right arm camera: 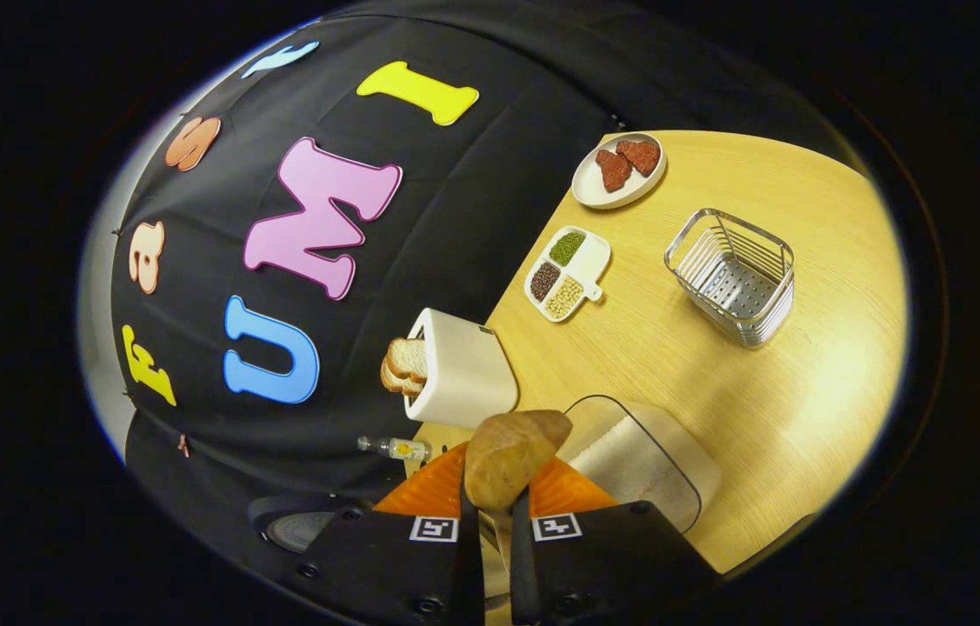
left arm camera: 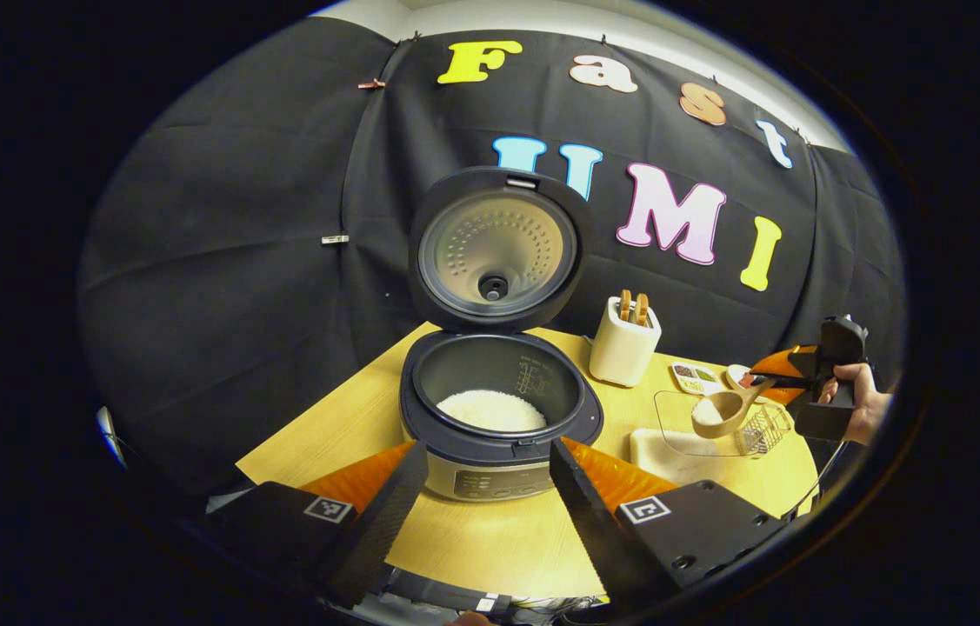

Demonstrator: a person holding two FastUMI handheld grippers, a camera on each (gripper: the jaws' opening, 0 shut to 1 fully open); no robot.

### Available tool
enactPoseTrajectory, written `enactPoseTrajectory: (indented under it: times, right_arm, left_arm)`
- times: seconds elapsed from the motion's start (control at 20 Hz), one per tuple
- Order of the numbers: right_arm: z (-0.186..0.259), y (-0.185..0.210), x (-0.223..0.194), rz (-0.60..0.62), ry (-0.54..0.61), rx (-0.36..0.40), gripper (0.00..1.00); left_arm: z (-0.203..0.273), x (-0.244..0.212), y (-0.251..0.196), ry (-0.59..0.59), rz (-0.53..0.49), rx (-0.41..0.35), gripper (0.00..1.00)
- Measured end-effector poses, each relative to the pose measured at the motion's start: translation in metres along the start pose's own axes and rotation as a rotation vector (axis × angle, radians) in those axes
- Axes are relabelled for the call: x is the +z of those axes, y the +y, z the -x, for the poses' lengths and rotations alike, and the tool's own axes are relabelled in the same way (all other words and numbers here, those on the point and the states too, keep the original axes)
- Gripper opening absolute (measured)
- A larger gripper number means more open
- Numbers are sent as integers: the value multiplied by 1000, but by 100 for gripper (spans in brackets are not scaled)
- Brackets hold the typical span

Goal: Close the left gripper, press the button to open the rice cooker; take a wooden spoon from the chopstick holder with the right hand, scoop a spoonful of rice and pour it into the rice cooker, then put the wooden spoon back into the chopstick holder.

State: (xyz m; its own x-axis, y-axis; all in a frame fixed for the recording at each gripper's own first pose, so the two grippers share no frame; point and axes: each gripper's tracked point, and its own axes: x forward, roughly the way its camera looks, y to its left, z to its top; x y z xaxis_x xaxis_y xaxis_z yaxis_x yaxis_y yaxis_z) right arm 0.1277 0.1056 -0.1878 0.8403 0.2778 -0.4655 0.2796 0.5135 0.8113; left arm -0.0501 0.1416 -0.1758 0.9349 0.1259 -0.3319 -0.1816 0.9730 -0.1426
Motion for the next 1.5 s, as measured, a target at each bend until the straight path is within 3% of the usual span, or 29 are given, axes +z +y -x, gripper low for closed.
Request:
enactPoseTrajectory:
  times: [0.4, 0.45, 0.5, 0.9, 1.25, 1.5]
  right_arm:
    - [20, 74, -25, -53, -1, 125, 16]
    - [21, 85, -31, -58, 2, 144, 12]
    - [23, 93, -37, -61, 9, 158, 16]
    - [11, 151, -103, -31, 92, 210, 16]
    - [-7, 203, -176, 205, 141, 250, 16]
    - [-14, 226, -206, 504, 90, 290, 16]
  left_arm:
    - [1, -4, -3, -5, 9, -133, 96]
    - [0, -4, 1, -5, 4, -136, 96]
    - [0, -3, 5, -9, -3, -138, 96]
    - [6, -4, 40, -29, 19, -136, 96]
    - [14, -14, 78, -9, 47, -74, 96]
    - [21, -14, 93, -8, 47, -39, 96]
